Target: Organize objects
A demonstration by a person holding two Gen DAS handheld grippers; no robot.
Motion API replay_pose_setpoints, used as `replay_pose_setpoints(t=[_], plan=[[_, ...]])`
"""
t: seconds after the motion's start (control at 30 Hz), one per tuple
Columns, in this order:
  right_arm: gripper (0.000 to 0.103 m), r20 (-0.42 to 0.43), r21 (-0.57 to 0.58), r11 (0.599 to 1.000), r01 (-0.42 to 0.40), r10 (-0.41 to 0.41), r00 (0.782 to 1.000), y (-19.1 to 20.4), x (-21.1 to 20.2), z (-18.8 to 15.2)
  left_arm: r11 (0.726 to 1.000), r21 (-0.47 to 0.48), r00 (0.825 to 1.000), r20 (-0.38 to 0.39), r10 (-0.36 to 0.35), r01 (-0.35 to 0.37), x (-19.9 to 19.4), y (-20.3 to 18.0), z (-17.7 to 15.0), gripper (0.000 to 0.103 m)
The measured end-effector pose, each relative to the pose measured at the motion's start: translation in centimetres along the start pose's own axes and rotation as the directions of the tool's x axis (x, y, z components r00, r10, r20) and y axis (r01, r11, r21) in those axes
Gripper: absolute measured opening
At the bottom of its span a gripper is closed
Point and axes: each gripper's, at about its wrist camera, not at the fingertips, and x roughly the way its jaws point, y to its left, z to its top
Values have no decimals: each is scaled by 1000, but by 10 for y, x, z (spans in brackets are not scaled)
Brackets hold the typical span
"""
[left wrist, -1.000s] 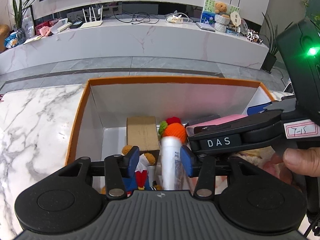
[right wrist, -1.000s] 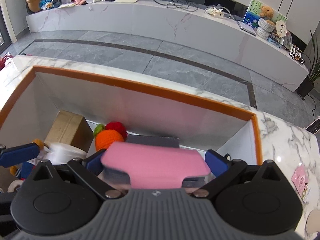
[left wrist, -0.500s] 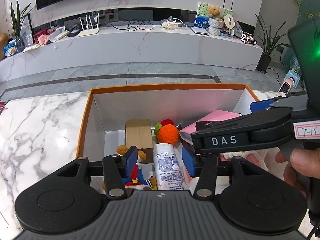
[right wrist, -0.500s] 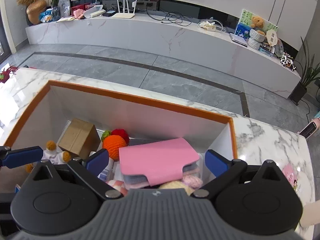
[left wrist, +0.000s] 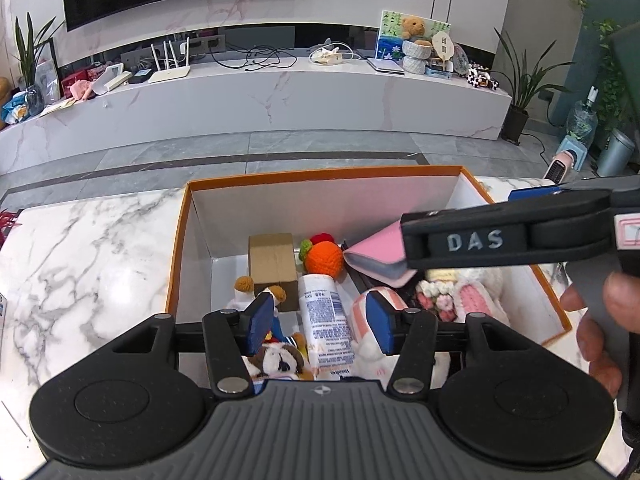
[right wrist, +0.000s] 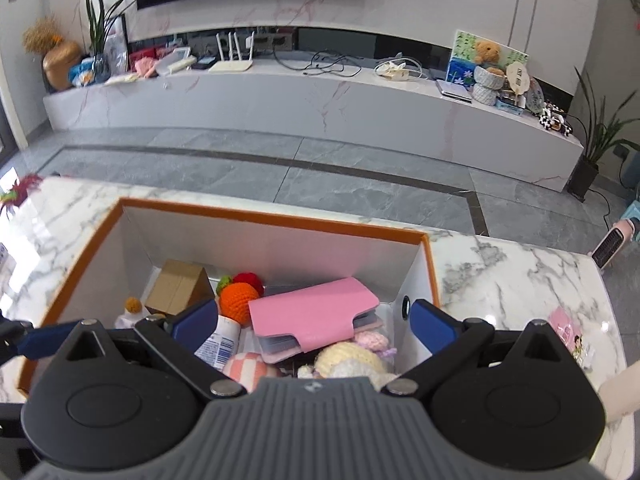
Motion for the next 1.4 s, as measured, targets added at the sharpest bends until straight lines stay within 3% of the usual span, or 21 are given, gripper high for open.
replay_pose_setpoints(t=[0.43, 0.67, 0.87, 1.07, 1.4], plan=[[102, 97, 154, 984, 94, -110, 989, -2, -77, -65, 998, 32, 998, -14, 58, -57, -37, -2, -38, 64], [102, 99, 205, 975, 89, -111, 989, -5, -107, -110, 996, -43, 996, 44, 75, -73, -64, -3, -60, 70], [102, 40, 213, 974, 75, -86, 996, -1, -94, -138, 985, -162, 998, 17, 67, -63, -65, 7, -76, 72], [102, -13, 193, 979, 63, -62, 998, 5, -75, -147, 977, -153, 988, 37, 153, -145, -66, -3, -85, 72], [102, -11, 178, 982, 64, -63, 998, 5, -72, -145, 973, -142, 979, 63, 192, -181, -65, -9, -81, 83]])
